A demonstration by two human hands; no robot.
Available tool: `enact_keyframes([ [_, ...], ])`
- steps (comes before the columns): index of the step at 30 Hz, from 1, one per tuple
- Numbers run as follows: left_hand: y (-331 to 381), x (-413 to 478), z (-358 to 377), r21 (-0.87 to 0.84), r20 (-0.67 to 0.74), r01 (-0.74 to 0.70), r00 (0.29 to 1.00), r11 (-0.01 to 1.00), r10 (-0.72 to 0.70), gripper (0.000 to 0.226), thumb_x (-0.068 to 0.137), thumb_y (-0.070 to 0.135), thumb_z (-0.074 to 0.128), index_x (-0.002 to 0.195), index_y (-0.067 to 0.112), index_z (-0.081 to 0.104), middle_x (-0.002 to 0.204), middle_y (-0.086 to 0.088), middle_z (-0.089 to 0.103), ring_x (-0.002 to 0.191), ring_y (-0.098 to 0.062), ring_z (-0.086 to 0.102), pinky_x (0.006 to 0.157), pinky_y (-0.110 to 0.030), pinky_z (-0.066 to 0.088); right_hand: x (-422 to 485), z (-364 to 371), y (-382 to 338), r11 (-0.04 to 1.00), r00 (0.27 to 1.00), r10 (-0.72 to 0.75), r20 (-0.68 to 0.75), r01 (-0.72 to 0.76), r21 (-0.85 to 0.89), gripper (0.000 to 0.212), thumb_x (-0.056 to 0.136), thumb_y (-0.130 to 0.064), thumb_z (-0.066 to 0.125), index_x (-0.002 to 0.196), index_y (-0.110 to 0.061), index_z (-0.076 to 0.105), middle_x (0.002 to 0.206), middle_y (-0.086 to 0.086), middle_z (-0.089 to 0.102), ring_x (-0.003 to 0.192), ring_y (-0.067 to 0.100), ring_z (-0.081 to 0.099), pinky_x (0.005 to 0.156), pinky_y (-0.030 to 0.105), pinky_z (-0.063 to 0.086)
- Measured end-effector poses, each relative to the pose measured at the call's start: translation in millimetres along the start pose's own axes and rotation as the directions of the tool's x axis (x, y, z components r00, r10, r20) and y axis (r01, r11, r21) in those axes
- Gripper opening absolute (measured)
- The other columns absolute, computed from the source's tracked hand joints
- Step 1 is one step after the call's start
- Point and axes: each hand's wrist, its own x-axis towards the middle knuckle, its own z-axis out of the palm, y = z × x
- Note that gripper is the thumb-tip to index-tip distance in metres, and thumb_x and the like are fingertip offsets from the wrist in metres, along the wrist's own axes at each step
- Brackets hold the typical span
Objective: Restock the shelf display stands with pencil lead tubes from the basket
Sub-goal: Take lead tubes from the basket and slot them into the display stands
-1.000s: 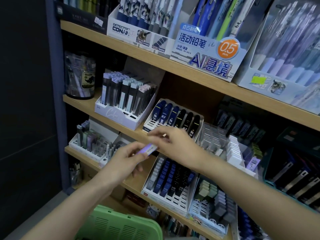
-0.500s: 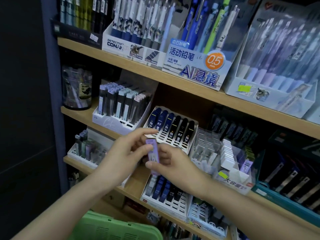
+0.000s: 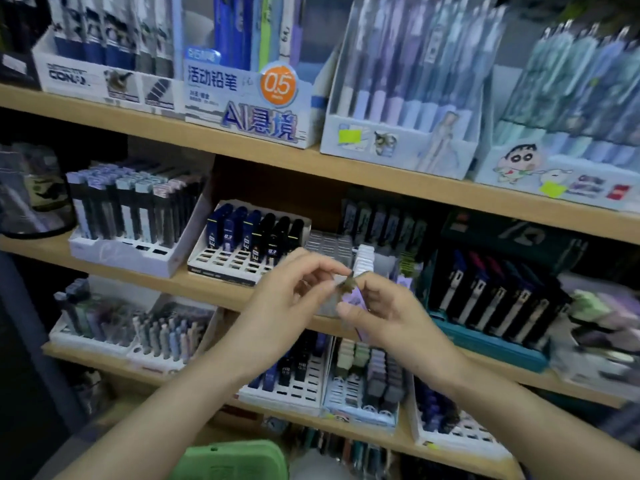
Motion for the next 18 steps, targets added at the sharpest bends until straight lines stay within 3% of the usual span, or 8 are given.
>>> enact_keyframes([
  [2,0.7,5.9,19.7,0.051,0.016,0.014,1.0,0.999,-0.015,0.024,0.094,0.014,0.053,0.105,0.035,0.058,0.096,0.011,0.055,0.092,0.0,0.051,0.077,-0.01,0.041,-3.5,-21.3,6.8,0.996,0.998,0.005,-0.066,-0.011,-0.089,0.025,0.087,-0.024,0.067,0.08,-0.002,0.058,0.075,0.016,0.058,0.072,0.028,0.057,0.07,0.042,0.047],
  [4,-3.2,11.8,35.8,0.141,0.045,0.003,0.999,0.99,-0.01,0.022,0.095,0.019,0.052,0.113,0.03,0.057,0.102,0.013,0.053,0.096,0.003,0.049,0.081,-0.01,0.04,-3.4,-43.0,10.1,0.978,0.99,-0.011,-0.139,-0.018,-0.207,0.025,0.084,-0.021,0.07,0.071,-0.004,0.057,0.064,0.006,0.051,0.059,0.007,0.048,0.059,0.025,0.041],
  [6,-9.8,16.9,47.5,0.244,0.085,-0.015,0.996,0.97,-0.006,0.023,0.095,0.019,0.052,0.117,0.027,0.056,0.107,0.015,0.051,0.103,0.003,0.045,0.089,-0.015,0.038,-0.1,-62.0,11.2,0.953,0.97,-0.019,-0.244,-0.056,-0.297,0.02,0.082,-0.02,0.072,0.075,-0.01,0.056,0.062,-0.005,0.049,0.056,0.001,0.046,0.056,0.013,0.037],
  [8,-16.2,21.0,55.3,0.359,0.115,-0.05,0.993,0.932,0.009,0.027,0.094,0.018,0.054,0.12,0.026,0.055,0.112,0.015,0.048,0.112,-0.001,0.04,0.096,-0.022,0.035,4.0,-75.5,12.5,0.931,0.938,-0.016,-0.346,-0.112,-0.346,0.021,0.08,-0.019,0.075,0.086,-0.019,0.055,0.07,-0.009,0.054,0.06,-0.002,0.051,0.057,0.01,0.041],
  [12,-20.1,23.4,62.0,0.511,0.19,-0.119,0.982,0.851,0.024,0.033,0.095,0.023,0.052,0.128,0.028,0.049,0.123,0.015,0.043,0.12,-0.005,0.038,0.1,-0.023,0.034,13.3,-87.3,19.2,0.877,0.928,-0.054,-0.369,-0.132,-0.462,0.03,0.078,-0.02,0.077,0.095,-0.024,0.052,0.077,-0.013,0.054,0.065,-0.001,0.053,0.061,0.009,0.042],
  [14,-20.5,22.2,62.6,0.544,0.212,-0.142,0.977,0.827,0.028,0.034,0.096,0.023,0.05,0.13,0.026,0.047,0.126,0.014,0.042,0.121,-0.004,0.038,0.099,-0.019,0.032,18.4,-86.8,23.3,0.844,0.942,-0.057,-0.331,-0.131,-0.519,0.03,0.08,-0.021,0.075,0.103,-0.023,0.056,0.078,-0.015,0.053,0.069,0.0,0.054,0.068,0.019,0.046],
  [18,-18.3,19.8,62.8,0.568,0.211,-0.15,0.977,0.809,0.033,0.036,0.098,0.022,0.046,0.134,0.025,0.043,0.13,0.014,0.04,0.121,-0.003,0.037,0.098,-0.018,0.031,27.1,-79.8,30.3,0.764,0.967,-0.09,-0.238,-0.087,-0.64,0.03,0.093,-0.02,0.059,0.122,-0.013,0.06,0.106,0.002,0.06,0.095,0.017,0.06,0.088,0.027,0.046],
])
